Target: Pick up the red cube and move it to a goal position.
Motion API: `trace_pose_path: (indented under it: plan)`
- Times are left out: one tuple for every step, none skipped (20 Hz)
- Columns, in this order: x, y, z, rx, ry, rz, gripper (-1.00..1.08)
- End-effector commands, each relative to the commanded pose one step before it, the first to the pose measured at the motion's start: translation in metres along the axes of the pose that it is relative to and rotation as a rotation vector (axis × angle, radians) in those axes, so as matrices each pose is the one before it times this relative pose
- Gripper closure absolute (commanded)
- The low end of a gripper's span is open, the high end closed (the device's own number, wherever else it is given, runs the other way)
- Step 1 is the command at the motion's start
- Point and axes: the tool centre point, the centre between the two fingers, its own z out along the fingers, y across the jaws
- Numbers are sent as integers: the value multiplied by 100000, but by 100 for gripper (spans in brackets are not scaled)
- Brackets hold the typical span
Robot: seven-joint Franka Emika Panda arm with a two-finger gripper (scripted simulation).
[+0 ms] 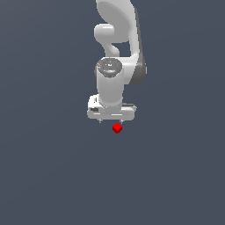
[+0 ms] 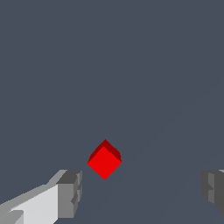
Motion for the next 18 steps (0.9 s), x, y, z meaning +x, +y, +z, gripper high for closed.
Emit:
trace_pose_path:
  plan:
    - [0,1,0,0,0,0,-92]
    - [-5,-2,12,0,4,69,-92]
    - [-15,-4,37,4,10,207,-92]
    - [-24,-6,62,6,17,345,-92]
    - [-34,-9,86,9,24,483,-92]
    - [-44,-9,111,12,32,624,-92]
    - [-54,-14,136,14,38,758,-92]
    - [-63,-14,160,17,46,899,-92]
    - [-73,-18,185,19,52,1034,-92]
    - [-82,-20,209,22,59,1172,-92]
    - [-92,-22,234,24,67,1310,-92]
    - [-101,-24,258,27,74,1447,-92]
    - [-111,-27,283,29,81,1583,-92]
    - [-120,-30,307,31,88,1719,-92]
    - [-129,-32,332,34,95,1856,-92]
    - [-138,-36,356,36,102,1991,-92]
    - [-147,-38,381,38,109,2128,-92]
    - [-156,-41,406,41,117,2264,-92]
